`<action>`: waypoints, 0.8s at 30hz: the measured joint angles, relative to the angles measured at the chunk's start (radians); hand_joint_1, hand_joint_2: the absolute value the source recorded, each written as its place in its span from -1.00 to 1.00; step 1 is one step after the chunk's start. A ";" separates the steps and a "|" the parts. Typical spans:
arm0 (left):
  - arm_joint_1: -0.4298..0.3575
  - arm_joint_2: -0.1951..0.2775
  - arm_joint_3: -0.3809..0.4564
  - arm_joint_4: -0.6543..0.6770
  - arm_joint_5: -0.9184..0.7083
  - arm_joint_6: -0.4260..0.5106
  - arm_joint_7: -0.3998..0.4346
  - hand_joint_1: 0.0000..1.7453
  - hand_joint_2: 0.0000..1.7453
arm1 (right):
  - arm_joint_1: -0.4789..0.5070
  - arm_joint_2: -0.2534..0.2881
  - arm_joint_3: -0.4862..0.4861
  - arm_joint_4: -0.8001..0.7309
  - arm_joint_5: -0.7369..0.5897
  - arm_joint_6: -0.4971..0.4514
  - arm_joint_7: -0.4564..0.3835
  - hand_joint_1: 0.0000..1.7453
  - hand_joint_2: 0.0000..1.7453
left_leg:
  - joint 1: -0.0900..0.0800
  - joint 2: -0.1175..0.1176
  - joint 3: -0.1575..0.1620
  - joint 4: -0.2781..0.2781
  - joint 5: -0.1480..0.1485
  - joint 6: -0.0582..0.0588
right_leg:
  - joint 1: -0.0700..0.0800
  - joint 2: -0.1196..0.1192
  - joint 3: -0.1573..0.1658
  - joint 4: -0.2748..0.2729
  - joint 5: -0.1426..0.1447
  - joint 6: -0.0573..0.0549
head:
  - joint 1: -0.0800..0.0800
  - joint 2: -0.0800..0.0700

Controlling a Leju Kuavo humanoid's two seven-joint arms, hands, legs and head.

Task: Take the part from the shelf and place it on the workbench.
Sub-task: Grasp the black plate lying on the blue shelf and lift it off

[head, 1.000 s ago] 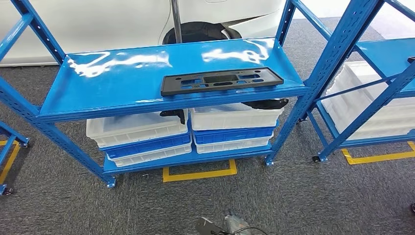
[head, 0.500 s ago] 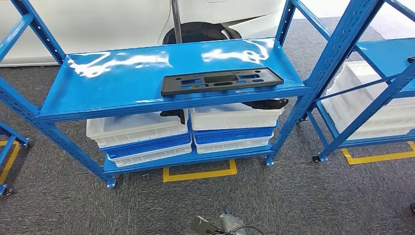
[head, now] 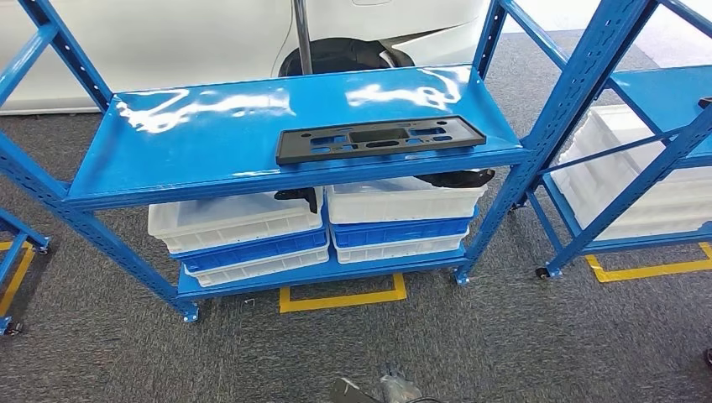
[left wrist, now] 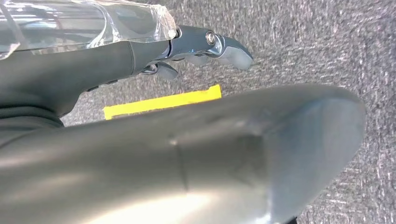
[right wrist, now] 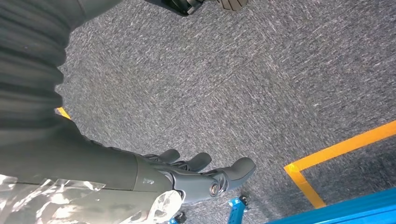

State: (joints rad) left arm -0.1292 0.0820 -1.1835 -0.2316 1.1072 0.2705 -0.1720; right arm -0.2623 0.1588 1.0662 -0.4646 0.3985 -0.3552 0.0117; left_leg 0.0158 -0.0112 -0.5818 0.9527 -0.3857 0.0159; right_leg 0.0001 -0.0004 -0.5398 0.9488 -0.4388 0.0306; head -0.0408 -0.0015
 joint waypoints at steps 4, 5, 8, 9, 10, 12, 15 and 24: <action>0.002 0.001 0.020 0.000 0.003 -0.094 -0.048 -1.00 -1.00 | -0.012 0.000 -0.007 0.000 -0.009 -0.003 -0.017 -1.00 1.00 | 0.000 0.000 0.000 0.000 0.000 0.000 | 0.000 0.000 0.000 0.000 0.000 0.000 | 0.000 0.000; 0.002 0.003 0.024 0.000 0.004 -0.113 -0.050 -1.00 -1.00 | -0.016 0.000 -0.009 0.000 -0.011 -0.005 -0.021 -1.00 1.00 | 0.000 0.000 0.001 0.000 0.000 0.000 | 0.000 0.000 0.001 0.000 0.000 0.000 | 0.000 0.000; 0.004 0.009 0.032 0.000 -0.002 -0.121 0.012 -1.00 -1.00 | -0.026 0.003 -0.017 0.000 -0.018 -0.014 -0.025 -1.00 1.00 | 0.000 0.000 0.001 0.000 0.000 0.000 | 0.000 0.000 0.001 0.000 0.000 0.000 | 0.000 0.000; 0.004 0.012 0.034 0.000 -0.007 -0.111 0.052 -1.00 -1.00 | -0.029 0.005 -0.020 0.000 -0.020 -0.017 -0.025 -1.00 1.00 | 0.000 0.000 0.001 0.000 0.000 0.000 | 0.000 0.000 0.001 0.000 0.000 0.000 | 0.000 0.000; 0.004 0.015 0.035 0.000 -0.013 -0.098 0.097 -1.00 -1.00 | -0.031 0.007 -0.022 0.000 -0.022 -0.018 -0.025 -1.00 1.00 | 0.000 0.000 0.001 0.000 0.000 0.000 | 0.000 0.000 0.001 0.000 0.000 0.000 | 0.000 0.000; 0.005 0.021 0.035 0.000 -0.024 -0.066 0.190 -1.00 -1.00 | -0.035 0.011 -0.023 0.000 -0.021 -0.020 -0.023 -1.00 1.00 | 0.000 0.000 0.001 0.000 0.000 0.000 | 0.000 0.000 0.001 0.000 0.000 0.000 | 0.000 0.000; 0.008 0.029 0.035 0.000 -0.044 -0.046 0.256 -1.00 -1.00 | -0.037 0.017 -0.023 0.000 -0.020 -0.025 -0.020 -1.00 1.00 | 0.001 0.000 0.001 0.000 0.000 0.000 | 0.000 0.000 0.001 0.000 -0.001 -0.001 | 0.000 0.000; 0.007 0.034 0.022 0.000 -0.075 -0.033 0.224 -1.00 -1.00 | -0.037 0.023 -0.023 0.000 -0.007 -0.022 -0.014 -1.00 1.00 | 0.001 0.000 0.001 0.000 0.000 0.000 | 0.001 0.000 0.001 0.000 -0.001 -0.002 | 0.000 0.000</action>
State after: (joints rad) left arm -0.1223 0.1160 -1.1618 -0.2316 1.0326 0.2375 0.0519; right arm -0.2994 0.1821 1.0428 -0.4646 0.3910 -0.3769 -0.0027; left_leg 0.0165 -0.0113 -0.5804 0.9526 -0.3857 0.0158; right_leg 0.0009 -0.0004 -0.5383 0.9489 -0.4397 0.0286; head -0.0408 -0.0015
